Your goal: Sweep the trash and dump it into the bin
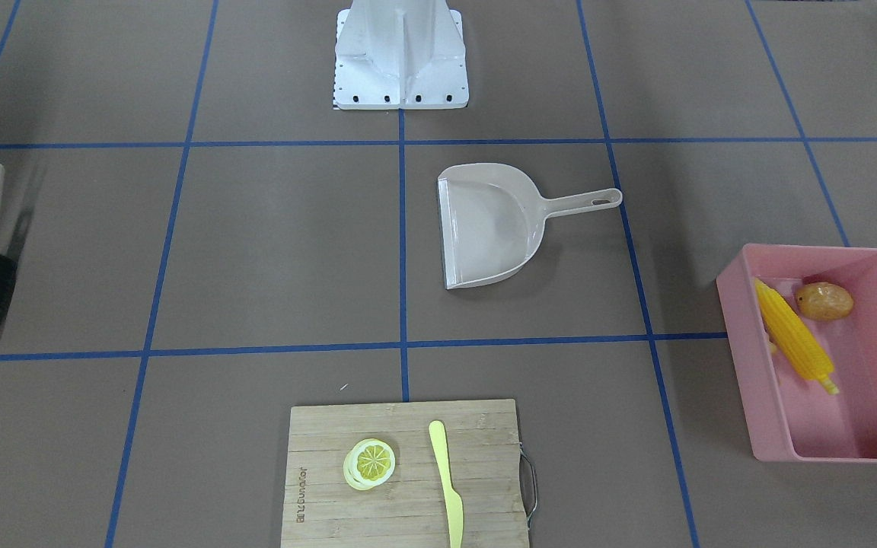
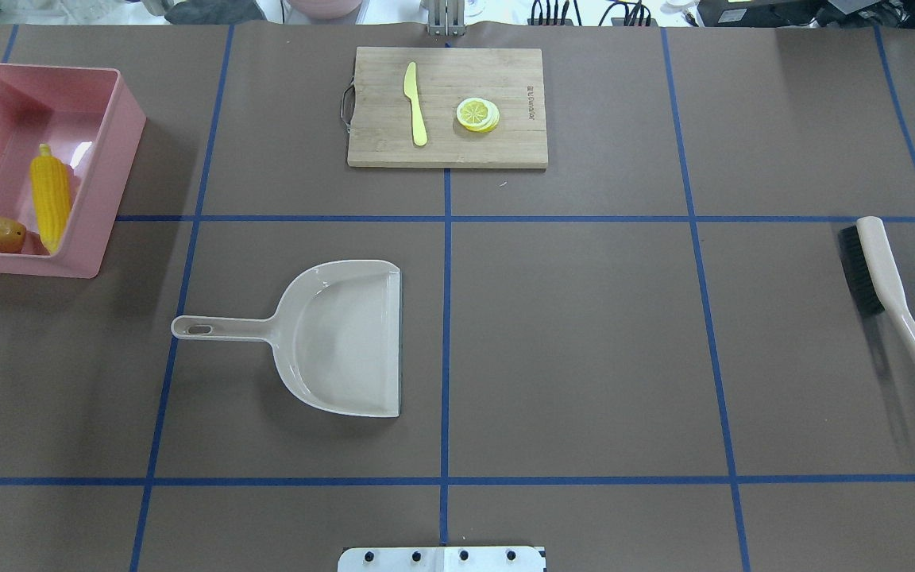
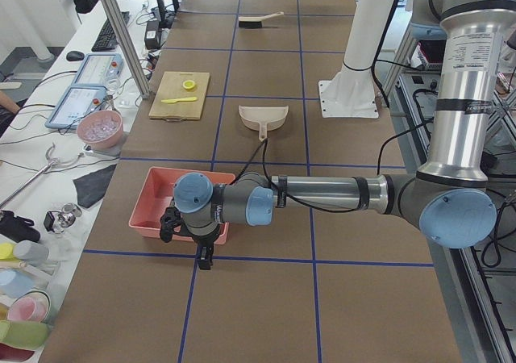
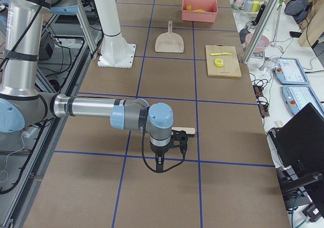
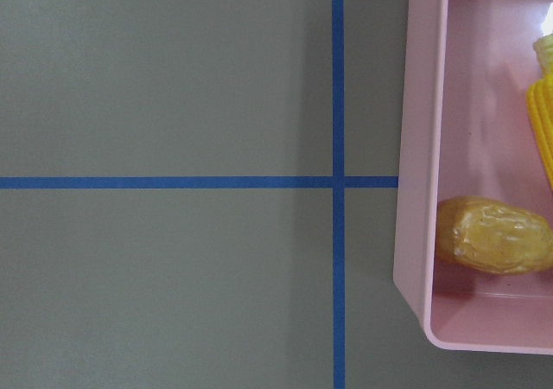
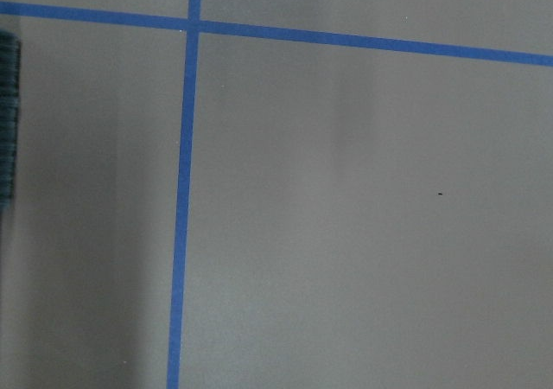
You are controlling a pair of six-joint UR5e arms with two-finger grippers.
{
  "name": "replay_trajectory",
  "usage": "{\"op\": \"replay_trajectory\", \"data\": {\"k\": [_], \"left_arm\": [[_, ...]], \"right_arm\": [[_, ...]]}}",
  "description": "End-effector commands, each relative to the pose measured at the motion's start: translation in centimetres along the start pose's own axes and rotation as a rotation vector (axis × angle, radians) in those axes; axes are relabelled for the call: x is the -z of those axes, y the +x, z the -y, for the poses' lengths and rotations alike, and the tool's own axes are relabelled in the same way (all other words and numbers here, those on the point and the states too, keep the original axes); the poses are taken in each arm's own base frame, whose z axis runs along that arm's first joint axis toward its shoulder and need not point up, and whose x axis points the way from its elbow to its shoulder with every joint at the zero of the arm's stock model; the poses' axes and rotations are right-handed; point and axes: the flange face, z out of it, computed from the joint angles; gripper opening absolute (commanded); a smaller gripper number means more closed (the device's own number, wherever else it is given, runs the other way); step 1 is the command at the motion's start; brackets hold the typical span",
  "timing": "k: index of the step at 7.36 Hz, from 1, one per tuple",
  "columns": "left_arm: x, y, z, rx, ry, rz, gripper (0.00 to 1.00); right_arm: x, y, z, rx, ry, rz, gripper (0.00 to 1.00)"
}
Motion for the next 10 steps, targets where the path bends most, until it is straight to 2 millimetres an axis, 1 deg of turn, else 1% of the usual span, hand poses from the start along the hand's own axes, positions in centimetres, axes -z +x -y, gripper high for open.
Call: {"op": "replay_trajectory", "data": {"k": [1,3,10], "left_arm": [[-0.26,-0.14,-0.02,0.002,-0.005,0.0,0.98],[-0.89,-0.77,-0.18,0.014,-0.018,-0.001,0.98],[-0.95,-0.86,-0.08,0.021,-0.02,0.002,0.98]], "right_arm": [[0.02,-0.01,0.03,0.0,0.0,0.0,1.0],[-0.03,0.01,-0.05,-0.001,-0.001,0.0,1.0],[-0.09,0.06,-0.06,0.0,-0.002,0.0,1.0]]}}
